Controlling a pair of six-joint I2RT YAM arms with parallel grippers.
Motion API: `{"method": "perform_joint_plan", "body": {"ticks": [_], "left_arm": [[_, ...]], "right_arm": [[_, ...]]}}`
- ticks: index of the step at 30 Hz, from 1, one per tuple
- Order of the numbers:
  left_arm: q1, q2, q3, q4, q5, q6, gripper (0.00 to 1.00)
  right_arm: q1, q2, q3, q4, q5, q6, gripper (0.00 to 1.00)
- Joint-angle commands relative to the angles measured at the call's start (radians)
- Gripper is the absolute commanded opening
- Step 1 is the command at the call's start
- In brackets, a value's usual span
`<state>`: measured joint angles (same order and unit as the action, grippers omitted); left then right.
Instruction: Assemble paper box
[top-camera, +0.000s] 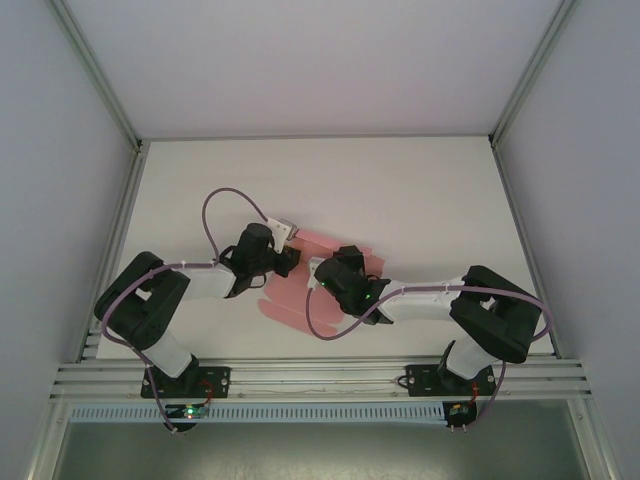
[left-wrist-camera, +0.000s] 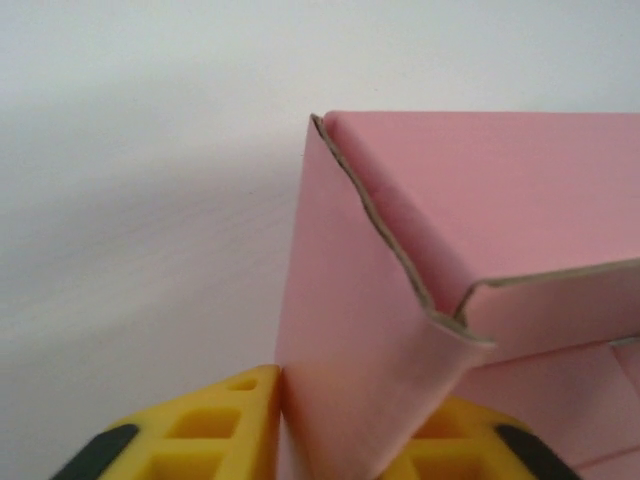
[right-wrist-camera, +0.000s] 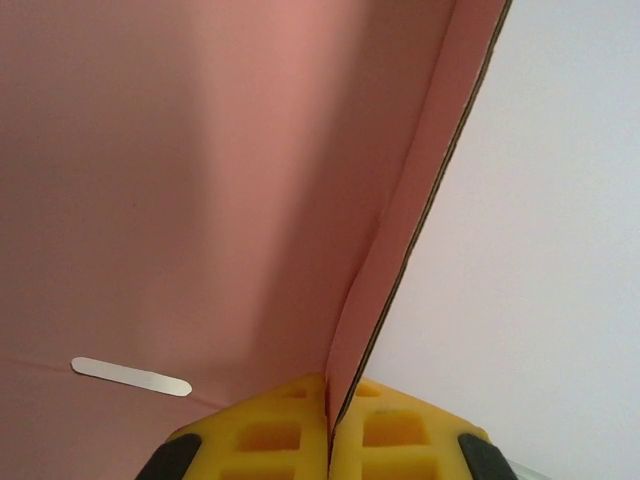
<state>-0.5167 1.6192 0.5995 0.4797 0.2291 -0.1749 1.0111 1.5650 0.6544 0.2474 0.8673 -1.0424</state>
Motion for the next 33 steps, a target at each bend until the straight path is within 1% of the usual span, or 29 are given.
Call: {"method": "perform_joint_plan", "body": {"ticks": [1, 2, 5, 6, 9, 11, 16, 17, 20, 22, 24, 25, 29, 33], "left_arm": [[-0.013, 0.025, 0.016, 0.059, -0.117, 0.026, 0.19], [-0.014, 0.030, 0.016, 0.057, -0.130, 0.025, 0.17], [-0.018, 0.048, 0.021, 0.042, -0.161, 0.025, 0.17], [-0.022, 0.054, 0.025, 0.033, -0.191, 0.022, 0.17], [-0.040, 0.069, 0.055, -0.030, -0.337, -0.003, 0.17], [-0.055, 0.090, 0.090, -0.092, -0.468, -0.033, 0.17], [-0.081, 0.157, 0.142, -0.192, -0.679, -0.131, 0.17], [-0.082, 0.173, 0.150, -0.216, -0.734, -0.167, 0.15], [-0.084, 0.202, 0.170, -0.284, -0.811, -0.255, 0.10], [-0.091, 0.213, 0.169, -0.292, -0.852, -0.266, 0.09], [-0.098, 0.221, 0.189, -0.366, -0.939, -0.301, 0.02], [-0.098, 0.222, 0.201, -0.407, -0.974, -0.325, 0.00], [-0.098, 0.227, 0.192, -0.406, -0.982, -0.317, 0.00], [-0.098, 0.271, 0.229, -0.504, -1.061, -0.344, 0.00]], "right_arm": [[0.025, 0.023, -0.012, -0.125, -0.084, 0.006, 0.00], [0.025, 0.023, -0.012, -0.125, -0.083, 0.006, 0.00], [0.024, 0.020, -0.013, -0.126, -0.082, 0.010, 0.00], [0.025, 0.019, -0.015, -0.127, -0.083, 0.010, 0.00], [0.025, 0.016, -0.013, -0.136, -0.087, 0.018, 0.00], [0.024, 0.013, -0.014, -0.147, -0.087, 0.024, 0.00], [0.022, 0.008, -0.011, -0.190, -0.099, 0.053, 0.00], [0.021, 0.008, -0.007, -0.209, -0.104, 0.061, 0.00], [0.017, 0.006, 0.005, -0.249, -0.116, 0.086, 0.00], [0.009, 0.002, 0.007, -0.257, -0.126, 0.093, 0.00], [0.004, 0.002, 0.009, -0.270, -0.129, 0.098, 0.00], [0.001, 0.003, 0.011, -0.274, -0.129, 0.100, 0.00], [-0.009, 0.008, 0.014, -0.276, -0.141, 0.108, 0.00], [-0.018, 0.012, 0.014, -0.281, -0.141, 0.109, 0.00]]}}
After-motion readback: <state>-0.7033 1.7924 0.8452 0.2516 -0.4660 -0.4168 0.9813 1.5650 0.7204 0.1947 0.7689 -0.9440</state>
